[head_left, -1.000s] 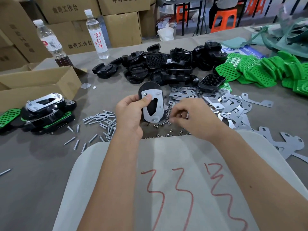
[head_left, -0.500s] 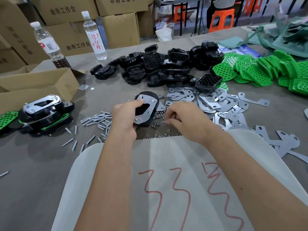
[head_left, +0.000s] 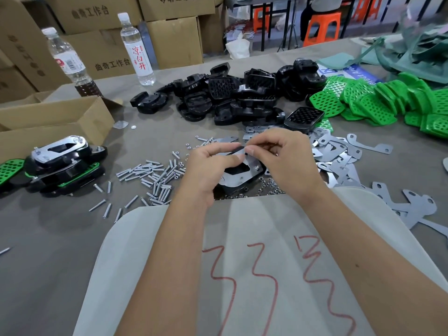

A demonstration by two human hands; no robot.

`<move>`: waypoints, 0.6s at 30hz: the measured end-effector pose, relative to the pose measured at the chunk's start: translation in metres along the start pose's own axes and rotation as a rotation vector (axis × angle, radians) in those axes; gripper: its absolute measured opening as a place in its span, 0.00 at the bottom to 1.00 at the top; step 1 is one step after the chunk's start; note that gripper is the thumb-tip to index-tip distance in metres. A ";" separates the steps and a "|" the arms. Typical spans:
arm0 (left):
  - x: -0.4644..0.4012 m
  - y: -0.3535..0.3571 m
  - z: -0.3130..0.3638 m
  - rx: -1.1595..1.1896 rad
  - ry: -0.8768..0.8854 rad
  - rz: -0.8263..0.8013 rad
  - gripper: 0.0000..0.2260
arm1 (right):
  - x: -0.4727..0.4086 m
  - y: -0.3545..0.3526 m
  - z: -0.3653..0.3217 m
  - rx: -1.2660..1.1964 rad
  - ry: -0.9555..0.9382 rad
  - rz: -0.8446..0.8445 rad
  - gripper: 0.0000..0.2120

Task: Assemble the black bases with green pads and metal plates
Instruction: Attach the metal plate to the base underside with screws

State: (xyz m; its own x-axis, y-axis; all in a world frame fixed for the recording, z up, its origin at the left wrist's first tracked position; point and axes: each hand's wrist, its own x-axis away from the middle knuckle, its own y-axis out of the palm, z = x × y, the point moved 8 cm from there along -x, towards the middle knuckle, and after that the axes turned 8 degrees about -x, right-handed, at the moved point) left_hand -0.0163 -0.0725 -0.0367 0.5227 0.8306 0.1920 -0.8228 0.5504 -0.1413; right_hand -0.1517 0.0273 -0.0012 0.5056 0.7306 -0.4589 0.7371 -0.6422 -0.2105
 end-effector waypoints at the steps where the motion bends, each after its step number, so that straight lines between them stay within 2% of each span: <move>1: 0.000 0.001 0.000 0.011 0.003 -0.011 0.09 | 0.000 0.000 -0.001 0.006 -0.013 0.002 0.06; 5: 0.003 0.003 0.002 0.041 -0.003 -0.044 0.08 | 0.000 0.001 -0.004 -0.013 -0.046 -0.021 0.04; 10: 0.001 0.002 0.002 0.050 -0.028 -0.040 0.10 | 0.001 0.000 -0.006 -0.039 -0.100 0.000 0.06; 14: 0.001 0.003 0.001 0.045 -0.030 -0.046 0.10 | 0.000 0.006 -0.006 0.000 -0.118 -0.067 0.05; 18: 0.001 0.003 -0.002 0.073 -0.064 -0.058 0.10 | 0.000 0.004 -0.002 -0.072 -0.078 -0.049 0.04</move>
State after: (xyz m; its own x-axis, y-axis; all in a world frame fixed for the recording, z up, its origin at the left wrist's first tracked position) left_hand -0.0174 -0.0700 -0.0386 0.5564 0.7893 0.2598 -0.8069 0.5878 -0.0577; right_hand -0.1483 0.0250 0.0000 0.4341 0.7385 -0.5160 0.7918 -0.5859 -0.1725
